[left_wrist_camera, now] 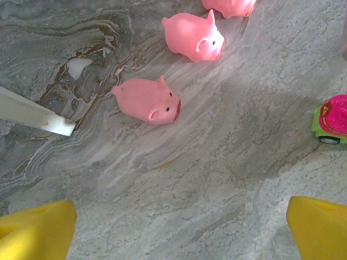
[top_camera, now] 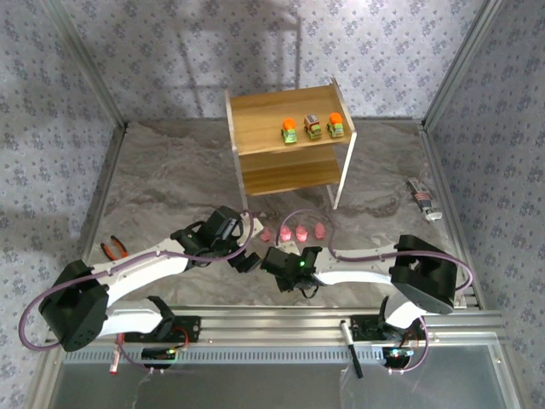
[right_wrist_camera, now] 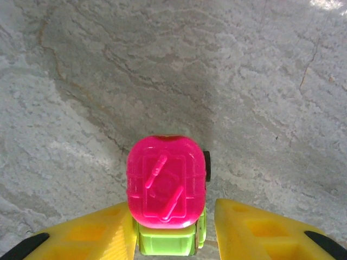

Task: Place and organize the plastic toys onto the shelf

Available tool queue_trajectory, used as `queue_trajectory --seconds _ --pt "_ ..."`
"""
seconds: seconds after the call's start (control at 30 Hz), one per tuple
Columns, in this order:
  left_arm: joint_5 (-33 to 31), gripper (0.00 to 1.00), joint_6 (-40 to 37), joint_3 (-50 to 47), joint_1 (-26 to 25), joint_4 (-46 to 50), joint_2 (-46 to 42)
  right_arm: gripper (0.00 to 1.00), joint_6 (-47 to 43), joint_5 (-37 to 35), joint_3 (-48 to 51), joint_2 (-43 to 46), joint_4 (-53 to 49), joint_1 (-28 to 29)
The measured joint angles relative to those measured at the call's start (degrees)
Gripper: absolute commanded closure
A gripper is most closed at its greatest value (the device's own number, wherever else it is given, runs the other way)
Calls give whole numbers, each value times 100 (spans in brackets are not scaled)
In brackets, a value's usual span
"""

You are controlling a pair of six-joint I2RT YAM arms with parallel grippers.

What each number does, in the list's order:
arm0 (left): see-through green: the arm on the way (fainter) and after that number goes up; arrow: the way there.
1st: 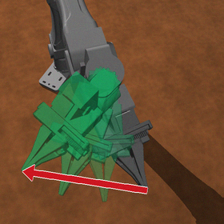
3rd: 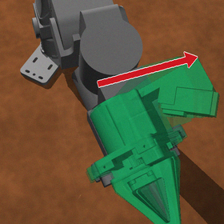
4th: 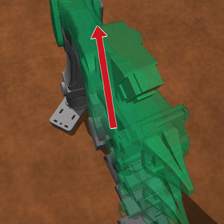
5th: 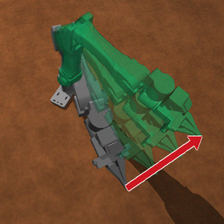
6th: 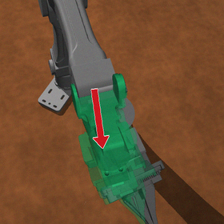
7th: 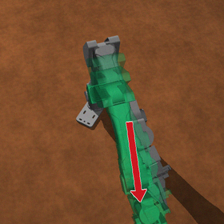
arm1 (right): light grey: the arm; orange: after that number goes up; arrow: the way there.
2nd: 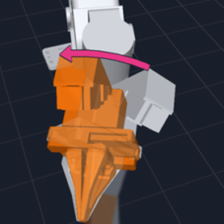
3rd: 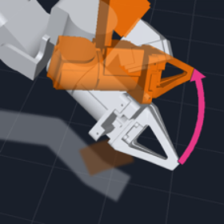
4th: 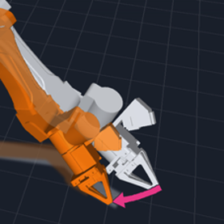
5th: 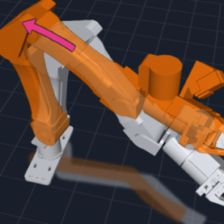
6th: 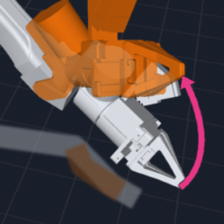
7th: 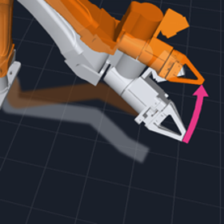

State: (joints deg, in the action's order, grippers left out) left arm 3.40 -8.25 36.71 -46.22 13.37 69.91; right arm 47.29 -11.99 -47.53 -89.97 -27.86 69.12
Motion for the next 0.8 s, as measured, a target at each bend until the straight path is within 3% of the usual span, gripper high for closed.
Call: queue_trajectory --seconds 0.37,0.8 --pt "2 0 -2 0 0 0 0 68 -37 -63 -186 -81 -116 20" --pt "4 0 -4 0 0 0 0 69 -37 -352 -584 382 -820 105"
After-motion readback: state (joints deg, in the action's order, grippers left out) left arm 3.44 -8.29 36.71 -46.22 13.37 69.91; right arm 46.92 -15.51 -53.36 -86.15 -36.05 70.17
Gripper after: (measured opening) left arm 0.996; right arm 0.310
